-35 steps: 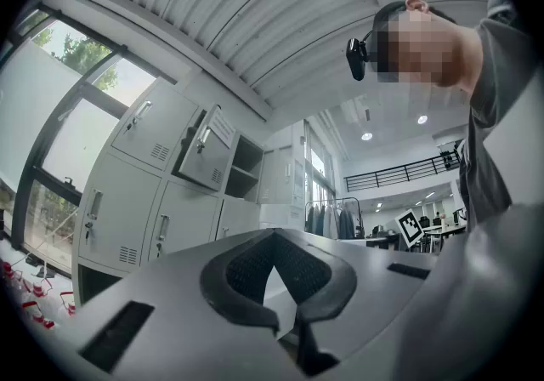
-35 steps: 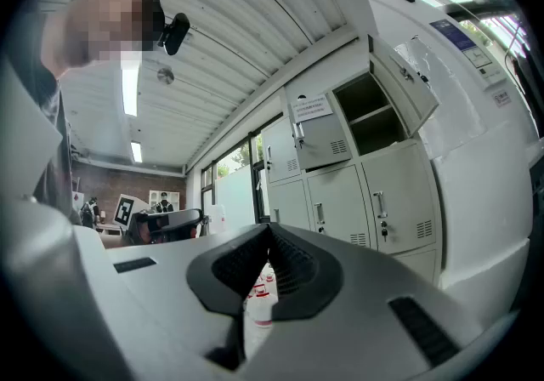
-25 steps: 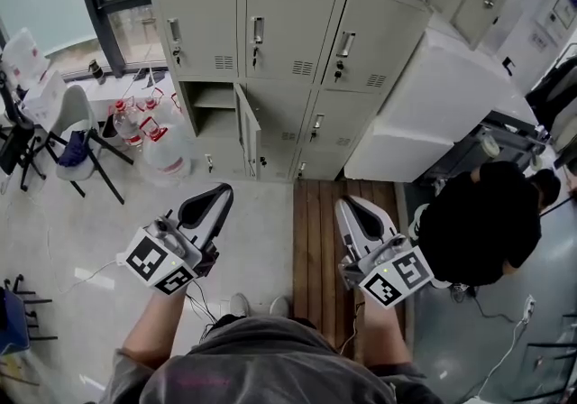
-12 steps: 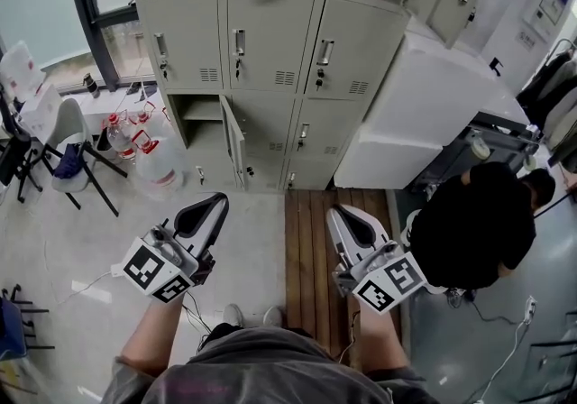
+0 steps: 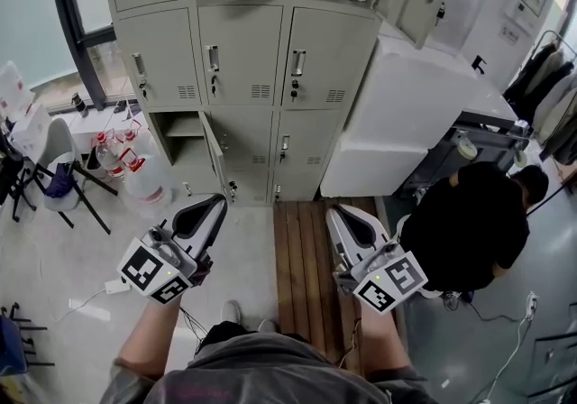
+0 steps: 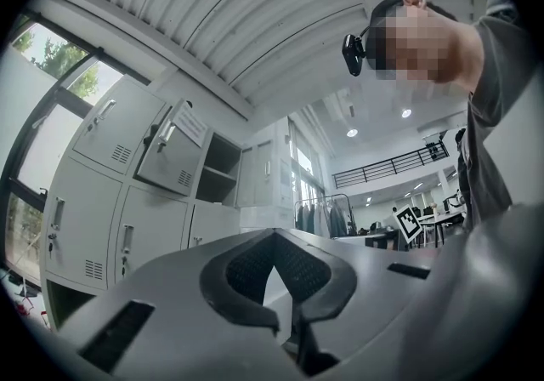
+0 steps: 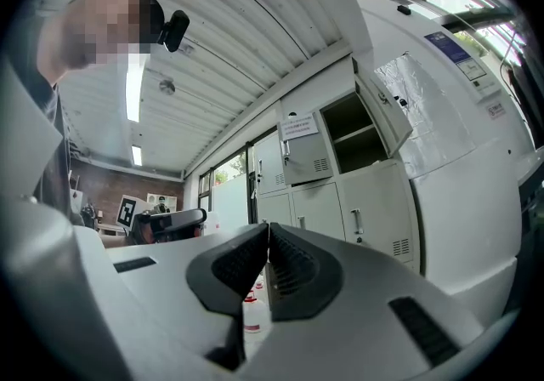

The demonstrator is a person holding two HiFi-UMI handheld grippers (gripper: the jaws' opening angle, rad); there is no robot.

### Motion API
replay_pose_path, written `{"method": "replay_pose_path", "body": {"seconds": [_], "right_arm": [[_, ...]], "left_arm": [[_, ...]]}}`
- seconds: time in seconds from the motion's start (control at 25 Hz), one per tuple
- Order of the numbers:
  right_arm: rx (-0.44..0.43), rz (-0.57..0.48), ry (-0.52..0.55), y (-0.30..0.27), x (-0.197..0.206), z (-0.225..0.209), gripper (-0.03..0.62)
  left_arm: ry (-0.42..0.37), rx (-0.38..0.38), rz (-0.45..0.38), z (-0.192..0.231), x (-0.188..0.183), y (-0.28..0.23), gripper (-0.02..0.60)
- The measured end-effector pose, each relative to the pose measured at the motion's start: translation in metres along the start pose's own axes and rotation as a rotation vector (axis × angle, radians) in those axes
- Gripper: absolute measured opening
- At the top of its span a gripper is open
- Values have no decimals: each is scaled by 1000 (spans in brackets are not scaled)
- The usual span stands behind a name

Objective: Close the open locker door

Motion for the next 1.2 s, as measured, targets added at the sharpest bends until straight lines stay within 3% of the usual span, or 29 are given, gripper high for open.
{"method": "replay_pose_path", "body": {"seconds": [0.48,1.2], "right_arm": [[58,-27,35,-45,-6,-38,23],[278,-108,117,-210,-27,-69,23]], "left_arm": [[-21,90,-29,64,7,-58,13],[-52,351,-99,264,-6,-147,12]]}}
Point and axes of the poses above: the fingertips, and each gripper's own axes: y backward along the fingers, z to its left, x out of its underside, the point moved 10 cm from there along y, backward along the fingers, and after that the axes turned 12 degrees about x, right-handed, at the moved point
